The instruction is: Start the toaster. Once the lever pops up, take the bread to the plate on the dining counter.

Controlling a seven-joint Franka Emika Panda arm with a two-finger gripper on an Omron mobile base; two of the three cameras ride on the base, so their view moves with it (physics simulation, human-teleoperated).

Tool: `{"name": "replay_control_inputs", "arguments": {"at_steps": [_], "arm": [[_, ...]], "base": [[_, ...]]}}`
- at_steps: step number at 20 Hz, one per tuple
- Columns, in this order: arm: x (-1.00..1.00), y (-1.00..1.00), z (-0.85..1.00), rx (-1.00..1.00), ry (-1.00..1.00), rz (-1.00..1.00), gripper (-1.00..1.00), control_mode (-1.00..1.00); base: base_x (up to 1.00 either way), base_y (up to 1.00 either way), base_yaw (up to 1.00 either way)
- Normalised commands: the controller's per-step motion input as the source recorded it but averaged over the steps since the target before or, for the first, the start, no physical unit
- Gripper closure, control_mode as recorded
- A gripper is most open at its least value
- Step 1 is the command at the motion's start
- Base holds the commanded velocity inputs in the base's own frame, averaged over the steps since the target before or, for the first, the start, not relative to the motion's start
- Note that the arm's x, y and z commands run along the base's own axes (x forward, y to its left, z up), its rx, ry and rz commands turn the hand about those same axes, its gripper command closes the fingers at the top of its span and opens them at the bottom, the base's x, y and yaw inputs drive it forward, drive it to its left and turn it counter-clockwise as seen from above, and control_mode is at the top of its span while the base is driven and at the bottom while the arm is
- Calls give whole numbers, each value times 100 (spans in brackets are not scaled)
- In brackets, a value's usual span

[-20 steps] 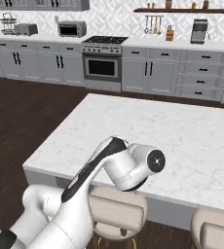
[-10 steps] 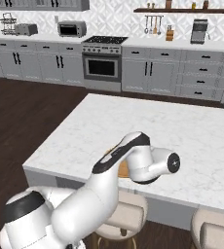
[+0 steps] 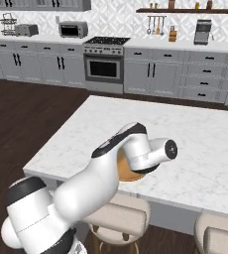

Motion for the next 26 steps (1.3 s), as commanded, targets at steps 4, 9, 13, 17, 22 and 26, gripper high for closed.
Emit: {"name": "replay_control_inputs", "arguments": {"at_steps": [4,9,13,17,22,26], "arm": [[42,0,-18,0,1,0,100,-100],[23,0,-37,0,4,0,100,-100],[0,0,-46,0,8,0,100,-100],[0,0,-26,0,5,0,100,-100],[7,0,-6,0,2,0,100,-100],[17,0,0,0,0,0,100,-100]], "base": [[0,0,0],[0,0,0],[0,0,0],[0,0,0],[0,0,0],[0,0,0]]}}
